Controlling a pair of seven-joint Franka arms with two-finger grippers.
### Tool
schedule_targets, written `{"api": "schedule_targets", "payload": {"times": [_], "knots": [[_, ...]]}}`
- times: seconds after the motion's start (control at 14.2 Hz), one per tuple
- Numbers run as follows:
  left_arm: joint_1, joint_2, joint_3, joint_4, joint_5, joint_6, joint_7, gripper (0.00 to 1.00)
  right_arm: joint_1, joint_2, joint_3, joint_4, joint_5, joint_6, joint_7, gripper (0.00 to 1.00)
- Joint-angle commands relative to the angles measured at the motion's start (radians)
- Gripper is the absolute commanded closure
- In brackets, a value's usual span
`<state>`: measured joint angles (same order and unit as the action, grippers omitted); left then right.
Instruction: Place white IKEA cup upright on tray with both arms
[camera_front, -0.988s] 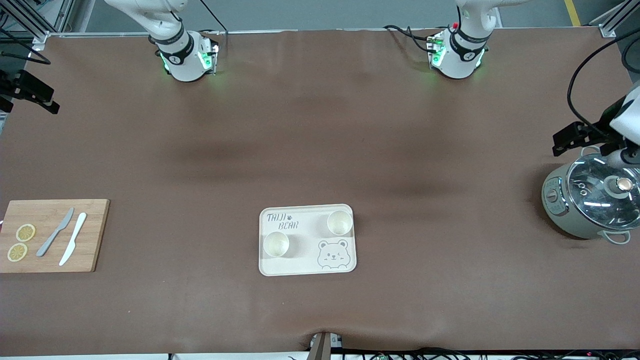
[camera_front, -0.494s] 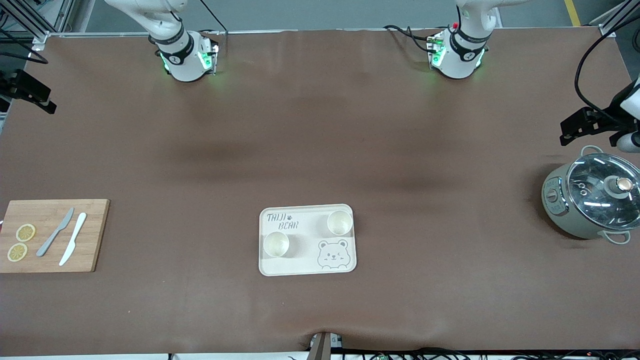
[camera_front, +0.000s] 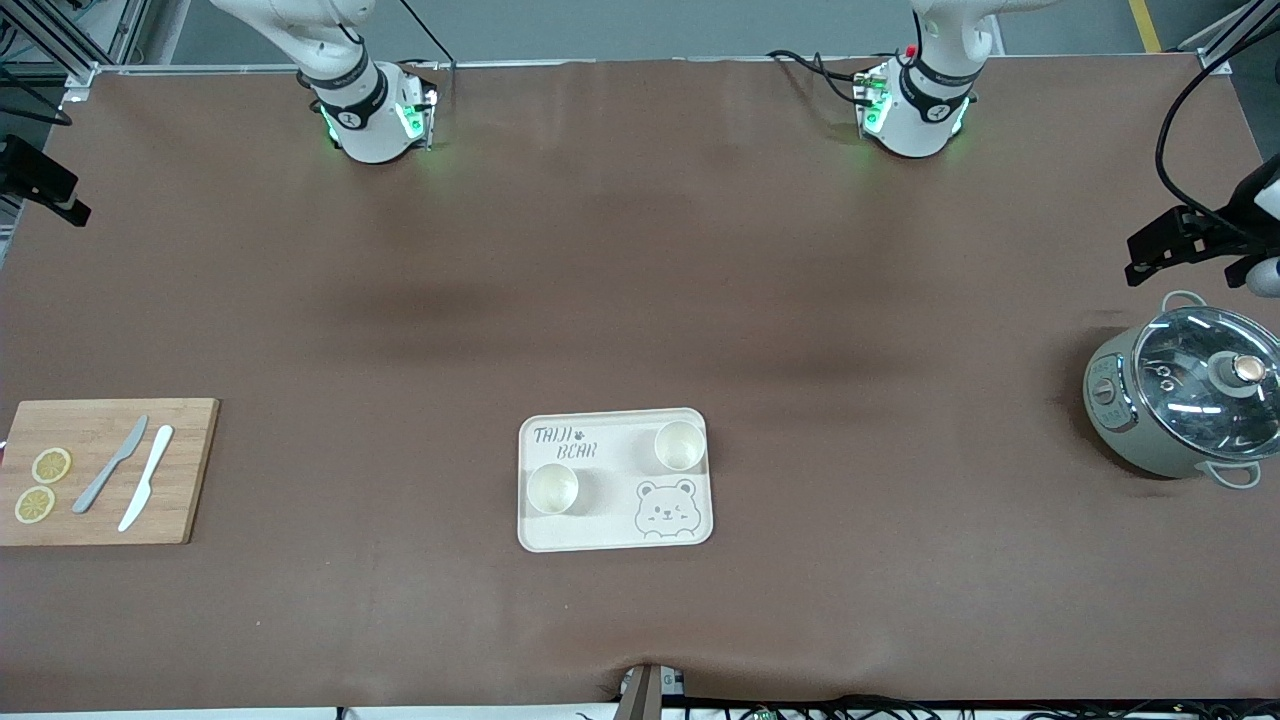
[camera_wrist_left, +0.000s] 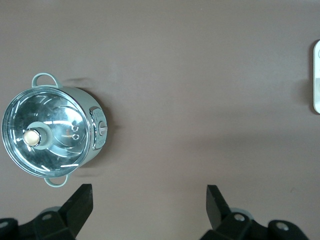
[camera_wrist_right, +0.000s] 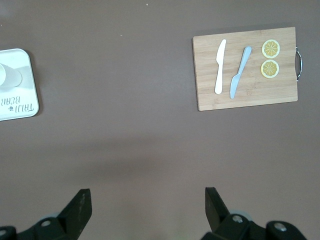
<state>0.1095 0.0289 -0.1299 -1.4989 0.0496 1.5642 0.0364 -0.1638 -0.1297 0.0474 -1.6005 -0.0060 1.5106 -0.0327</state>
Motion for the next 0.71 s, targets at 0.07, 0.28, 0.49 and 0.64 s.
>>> {"api": "schedule_targets", "payload": {"times": [0.07, 0.28, 0.49, 0.64], "knots": [[0.01, -0.009, -0.002, 0.031, -0.02, -0.039, 0.005, 0.0, -0.017, 0.013, 0.014, 0.014, 0.0, 0.0, 0.005, 0.0], [0.01, -0.009, -0.002, 0.031, -0.02, -0.041, 0.007, 0.0, -0.014, 0.015, 0.014, 0.014, 0.0, 0.002, 0.005, 0.0], [0.01, -0.009, -0.002, 0.031, -0.02, -0.041, 0.011, 0.0, -0.013, 0.015, 0.014, 0.014, 0.001, 0.005, 0.005, 0.0], [0.01, -0.007, -0.002, 0.031, -0.02, -0.039, 0.013, 0.0, -0.013, 0.015, 0.014, 0.014, 0.001, 0.006, 0.005, 0.0]]}}
